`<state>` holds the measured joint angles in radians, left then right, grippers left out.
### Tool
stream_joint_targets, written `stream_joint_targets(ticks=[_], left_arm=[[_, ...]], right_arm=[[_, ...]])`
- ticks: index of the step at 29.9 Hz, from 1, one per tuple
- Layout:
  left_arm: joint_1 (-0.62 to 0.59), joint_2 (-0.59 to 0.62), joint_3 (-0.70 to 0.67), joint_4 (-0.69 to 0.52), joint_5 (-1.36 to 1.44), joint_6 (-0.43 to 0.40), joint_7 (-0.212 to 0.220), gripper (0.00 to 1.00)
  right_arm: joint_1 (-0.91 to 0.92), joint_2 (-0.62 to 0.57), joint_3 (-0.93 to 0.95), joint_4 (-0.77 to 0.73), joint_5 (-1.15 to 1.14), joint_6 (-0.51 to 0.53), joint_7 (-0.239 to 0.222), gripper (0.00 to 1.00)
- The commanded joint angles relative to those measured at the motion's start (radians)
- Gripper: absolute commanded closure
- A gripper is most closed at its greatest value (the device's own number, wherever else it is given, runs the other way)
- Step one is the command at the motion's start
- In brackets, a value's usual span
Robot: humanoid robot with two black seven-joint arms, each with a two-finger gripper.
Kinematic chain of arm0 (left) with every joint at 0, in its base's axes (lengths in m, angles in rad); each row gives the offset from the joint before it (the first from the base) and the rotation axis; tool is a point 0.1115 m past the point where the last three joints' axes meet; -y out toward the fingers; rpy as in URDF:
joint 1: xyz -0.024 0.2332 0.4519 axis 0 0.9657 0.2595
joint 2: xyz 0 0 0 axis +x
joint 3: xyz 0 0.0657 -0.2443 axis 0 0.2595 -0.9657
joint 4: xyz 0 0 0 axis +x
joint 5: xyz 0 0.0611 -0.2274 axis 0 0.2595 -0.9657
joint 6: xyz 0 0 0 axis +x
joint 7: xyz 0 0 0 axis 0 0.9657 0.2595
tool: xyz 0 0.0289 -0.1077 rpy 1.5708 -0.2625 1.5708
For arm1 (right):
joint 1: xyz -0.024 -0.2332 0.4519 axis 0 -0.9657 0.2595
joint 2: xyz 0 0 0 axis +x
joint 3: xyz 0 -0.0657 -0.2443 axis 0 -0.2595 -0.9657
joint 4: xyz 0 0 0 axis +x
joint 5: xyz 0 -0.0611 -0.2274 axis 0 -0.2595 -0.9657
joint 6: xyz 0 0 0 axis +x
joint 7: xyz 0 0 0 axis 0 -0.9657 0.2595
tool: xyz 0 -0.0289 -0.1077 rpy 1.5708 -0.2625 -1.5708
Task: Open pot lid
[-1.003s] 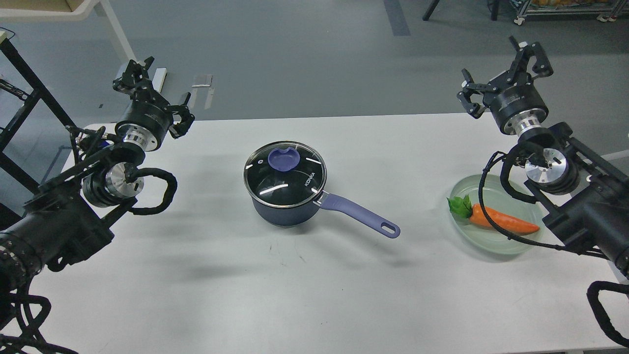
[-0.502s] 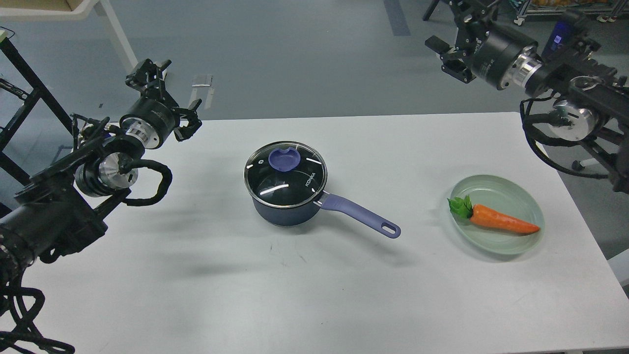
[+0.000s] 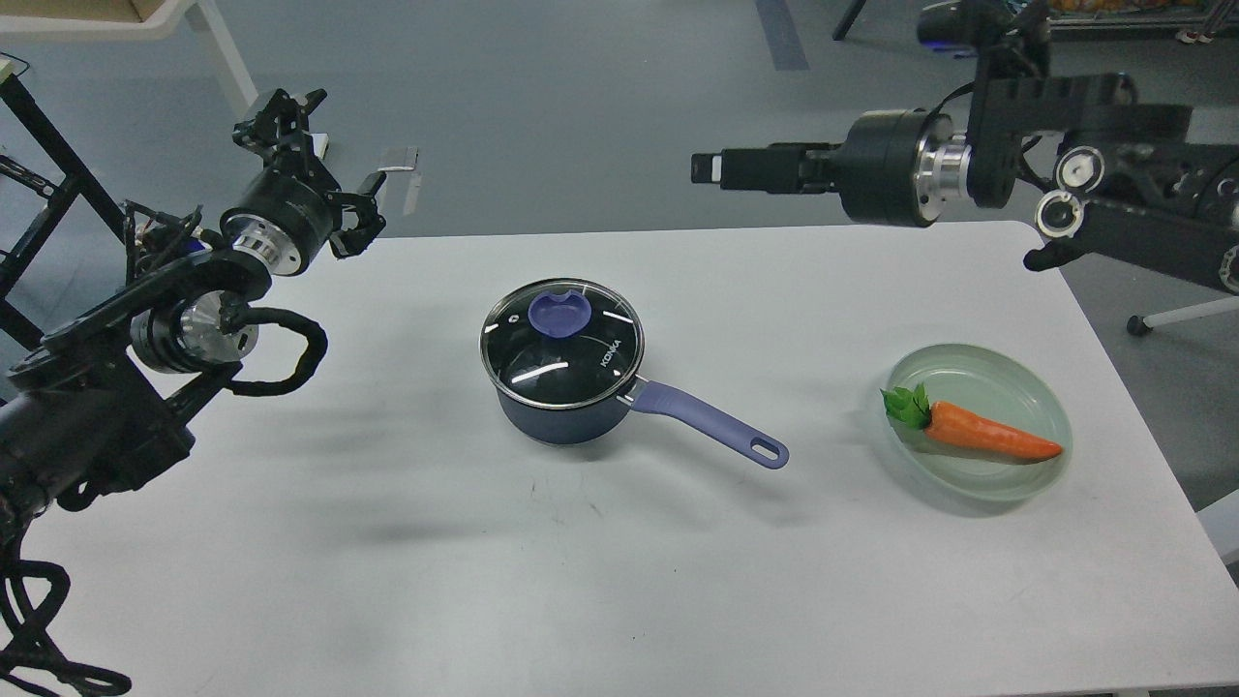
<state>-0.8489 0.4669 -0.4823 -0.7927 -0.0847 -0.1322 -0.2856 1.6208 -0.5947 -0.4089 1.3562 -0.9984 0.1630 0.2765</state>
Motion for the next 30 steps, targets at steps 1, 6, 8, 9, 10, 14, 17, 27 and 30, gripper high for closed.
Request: stream_joint_targets(ticks=[1, 6, 8, 9, 10, 14, 17, 27, 30], left_arm=[[-0.002, 0.007, 0.001, -0.002, -0.001, 0.006, 0.0, 0.0], [-0.002, 0.03, -0.001, -0.002, -0.001, -0.001, -0.001, 0.0], [-0.004, 0.038, -0.001, -0.003, -0.001, -0.003, -0.001, 0.0], [-0.004, 0.042, -0.001, -0.005, 0.0, -0.004, -0.003, 0.0], [-0.004, 0.044, -0.001, -0.008, 0.0, -0.004, -0.003, 0.0], [-0.004, 0.048, 0.001, -0.03, 0.0, -0.003, -0.001, 0.0], [-0.004, 0.049, 0.001, -0.037, 0.002, -0.004, -0.003, 0.0], [-0.004, 0.056, 0.001, -0.037, 0.007, -0.007, -0.003, 0.0], [-0.004, 0.068, 0.001, -0.037, 0.007, -0.007, -0.003, 0.0]], right_arm=[[0.011, 0.001, -0.118, 0.083, -0.137, -0.008, -0.014, 0.02], [-0.004, 0.004, -0.201, 0.086, -0.172, -0.034, -0.014, 0.04], [-0.013, 0.013, -0.209, 0.083, -0.169, -0.043, -0.014, 0.05], [-0.021, 0.022, -0.214, 0.081, -0.161, -0.045, -0.013, 0.06], [-0.027, 0.033, -0.215, 0.081, -0.16, -0.046, -0.013, 0.07], [-0.05, 0.062, -0.218, 0.08, -0.16, -0.046, -0.014, 0.17], [-0.067, 0.081, -0.218, 0.07, -0.161, -0.046, -0.014, 0.23], [-0.071, 0.134, -0.251, 0.064, -0.166, -0.045, -0.059, 0.32], [-0.07, 0.147, -0.252, 0.041, -0.172, -0.045, -0.062, 0.35]])
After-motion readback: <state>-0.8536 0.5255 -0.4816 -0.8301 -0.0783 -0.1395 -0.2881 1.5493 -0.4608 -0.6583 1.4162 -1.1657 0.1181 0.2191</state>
